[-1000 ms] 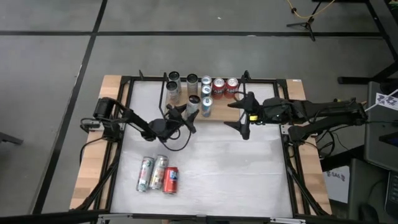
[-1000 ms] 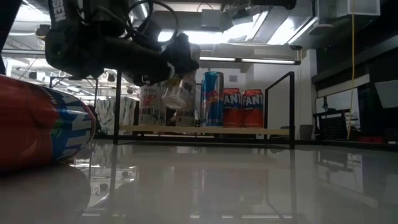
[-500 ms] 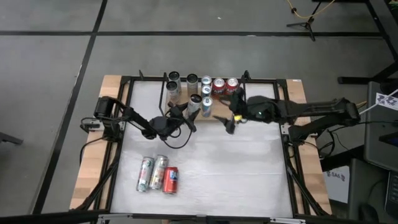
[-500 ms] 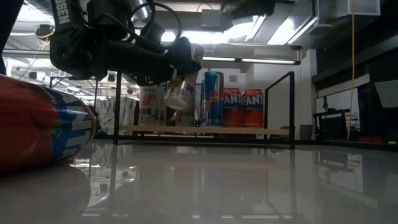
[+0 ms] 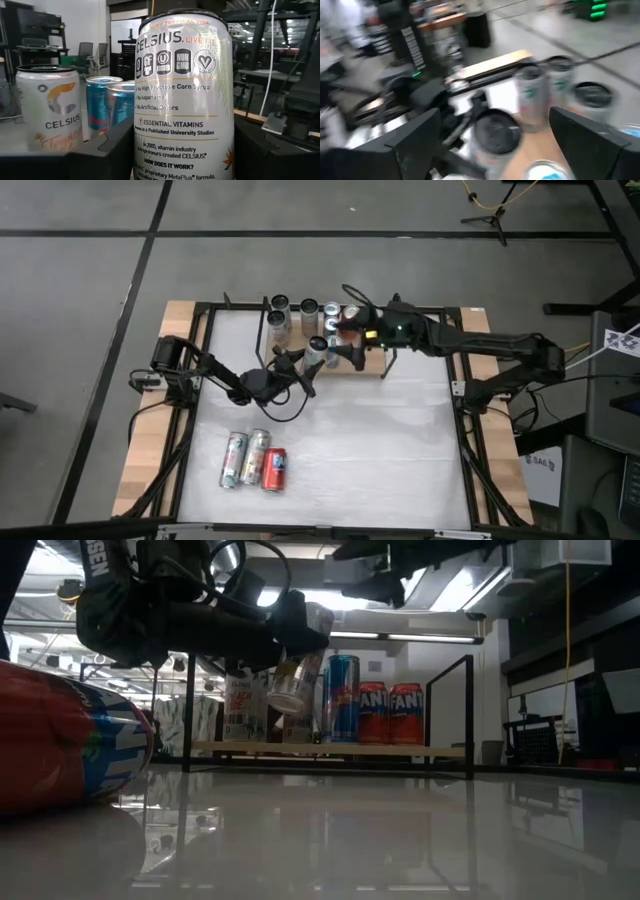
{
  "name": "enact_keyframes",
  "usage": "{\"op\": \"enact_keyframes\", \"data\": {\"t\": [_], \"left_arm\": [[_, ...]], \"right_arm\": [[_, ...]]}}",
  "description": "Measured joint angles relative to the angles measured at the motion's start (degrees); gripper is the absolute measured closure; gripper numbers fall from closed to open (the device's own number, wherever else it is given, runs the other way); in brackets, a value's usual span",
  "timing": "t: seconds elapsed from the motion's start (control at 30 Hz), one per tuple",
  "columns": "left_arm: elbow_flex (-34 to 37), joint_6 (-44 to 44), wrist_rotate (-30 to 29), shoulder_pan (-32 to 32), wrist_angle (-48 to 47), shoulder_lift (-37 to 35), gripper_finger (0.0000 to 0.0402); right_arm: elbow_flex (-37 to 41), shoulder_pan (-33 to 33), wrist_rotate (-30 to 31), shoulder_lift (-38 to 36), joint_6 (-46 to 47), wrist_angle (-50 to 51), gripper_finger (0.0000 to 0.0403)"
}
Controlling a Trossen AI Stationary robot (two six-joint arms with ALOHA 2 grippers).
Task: Place canned beverage on shelf
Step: Put the top white yellow soda can on the shelf aligned with the other white yellow soda can
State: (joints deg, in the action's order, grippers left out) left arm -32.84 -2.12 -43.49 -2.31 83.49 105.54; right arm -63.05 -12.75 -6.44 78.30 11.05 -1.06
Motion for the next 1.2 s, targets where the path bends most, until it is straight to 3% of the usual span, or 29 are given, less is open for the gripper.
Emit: {"op": "enact_keyframes", "data": {"t": [0.13, 0.33, 0.6, 0.87, 1.2], "left_arm": [[0.0, 0.0, 1.5, 0.0, 0.7, 0.0, 0.0168], [0.0, 0.0, 6.0, -1.4, 6.3, -0.2, 0.0168], [0.0, 1.2, 11.8, -2.4, 6.3, -0.6, 0.0168], [0.0, 3.1, 15.0, -2.4, 6.3, -0.7, 0.0168], [0.0, 3.1, 16.1, -2.4, 6.3, -0.7, 0.0168]], "right_arm": [[0.0, -2.3, -11.8, 0.8, -6.5, 0.0, 0.0036], [0.0, -4.3, -14.5, 0.8, -14.4, -0.2, 0.0036], [0.0, -4.2, -24.7, 0.8, -17.5, -3.6, 0.0036], [0.0, -3.6, -25.6, 2.0, -14.3, -6.9, 0.0036], [0.0, 0.7, -17.9, 6.0, -12.9, -8.1, 0.0036]]}}
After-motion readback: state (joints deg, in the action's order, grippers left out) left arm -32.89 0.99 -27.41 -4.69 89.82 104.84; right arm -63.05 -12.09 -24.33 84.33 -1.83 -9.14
